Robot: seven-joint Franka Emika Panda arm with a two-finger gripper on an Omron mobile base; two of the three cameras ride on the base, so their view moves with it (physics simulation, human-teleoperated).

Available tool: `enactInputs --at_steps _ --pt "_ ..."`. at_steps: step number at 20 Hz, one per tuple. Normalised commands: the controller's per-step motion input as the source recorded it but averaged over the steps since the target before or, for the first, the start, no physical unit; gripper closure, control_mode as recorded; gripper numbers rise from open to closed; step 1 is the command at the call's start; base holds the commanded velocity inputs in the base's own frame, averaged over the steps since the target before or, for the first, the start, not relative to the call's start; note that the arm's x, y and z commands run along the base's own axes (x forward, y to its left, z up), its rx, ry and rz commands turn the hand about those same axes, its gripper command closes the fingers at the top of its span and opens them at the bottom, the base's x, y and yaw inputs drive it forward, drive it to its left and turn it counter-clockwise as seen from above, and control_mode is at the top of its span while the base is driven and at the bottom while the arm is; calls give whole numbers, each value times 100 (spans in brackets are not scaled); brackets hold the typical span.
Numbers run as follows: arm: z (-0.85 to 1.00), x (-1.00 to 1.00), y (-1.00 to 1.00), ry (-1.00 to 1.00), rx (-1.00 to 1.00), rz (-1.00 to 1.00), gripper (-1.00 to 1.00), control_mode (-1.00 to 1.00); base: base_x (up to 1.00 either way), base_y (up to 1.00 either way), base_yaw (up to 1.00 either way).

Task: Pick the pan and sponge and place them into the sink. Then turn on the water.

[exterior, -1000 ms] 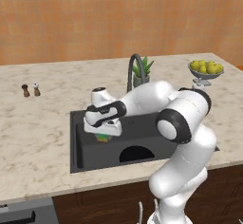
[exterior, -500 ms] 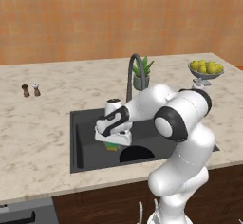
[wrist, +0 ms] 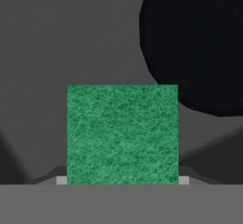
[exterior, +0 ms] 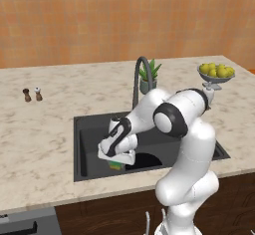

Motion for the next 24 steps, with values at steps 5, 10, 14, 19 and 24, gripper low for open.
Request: enactInputs --at_steps 5,10,14,19,24 --pt "-29 1 18 0 0 0 100 -100 0 0 0" --pt "-12 0 5 0 0 0 100 -100 0 0 0" --pt "-16 0 0 0 0 0 100 -100 0 0 0" --pt "-14 0 0 0 0 0 100 -100 0 0 0" --pt "-12 6 0 0 0 0 100 -100 0 0 0"
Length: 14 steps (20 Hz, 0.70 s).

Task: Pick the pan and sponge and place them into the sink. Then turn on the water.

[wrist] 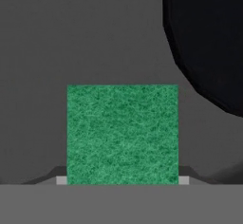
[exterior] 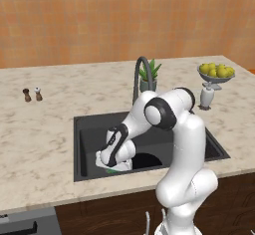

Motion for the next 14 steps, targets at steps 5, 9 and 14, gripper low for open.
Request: enactInputs --at_steps 5,9,14 --pt "0 10 1 1 0 1 -100 -100 0 0 0" --pt "28 18 16 0 0 8 -100 -100 0 0 0" --pt "57 3 10 -1 0 3 -100 -100 0 0 0"
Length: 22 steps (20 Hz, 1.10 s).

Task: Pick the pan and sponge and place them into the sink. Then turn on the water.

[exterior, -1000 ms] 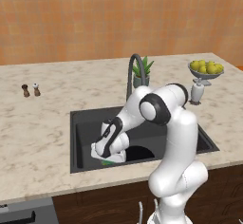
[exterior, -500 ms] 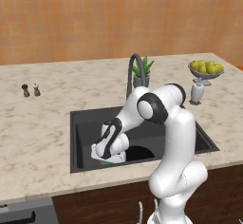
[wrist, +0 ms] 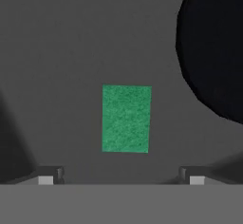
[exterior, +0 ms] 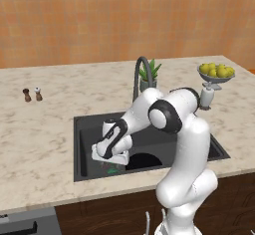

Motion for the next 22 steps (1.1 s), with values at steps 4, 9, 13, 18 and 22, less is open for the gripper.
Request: enactInputs --at_steps 4,9,13,18,22 --pt "80 0 -3 -6 0 0 -100 -100 0 0 0" --pt "100 -12 -16 -9 0 4 -100 -100 0 0 0" --pt "100 -25 -25 -3 3 4 -100 -100 0 0 0" --pt "100 -69 -60 -9 2 6 -100 -100 0 0 0" --pt "100 -81 -70 -16 0 8 -100 -100 0 0 0"
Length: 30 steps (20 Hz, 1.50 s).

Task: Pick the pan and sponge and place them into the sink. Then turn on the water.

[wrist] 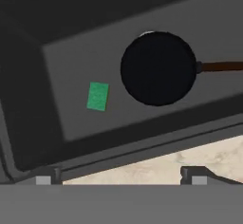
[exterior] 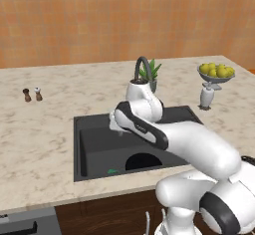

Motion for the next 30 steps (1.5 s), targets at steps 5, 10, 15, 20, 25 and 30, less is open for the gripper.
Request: enactInputs --at_steps 5,10,15,20,25,30 --pt "92 -54 -63 -15 0 5 -100 -100 0 0 0" --pt "74 -40 -63 -8 0 3 -100 -100 0 0 0" --pt "66 -16 -85 1 6 0 -100 -100 0 0 0" --pt "17 1 -87 3 13 0 -100 -100 0 0 0" --pt "0 20 -65 6 19 0 -100 -100 0 0 0" --pt "-5 68 -18 1 28 4 -100 -100 0 0 0"
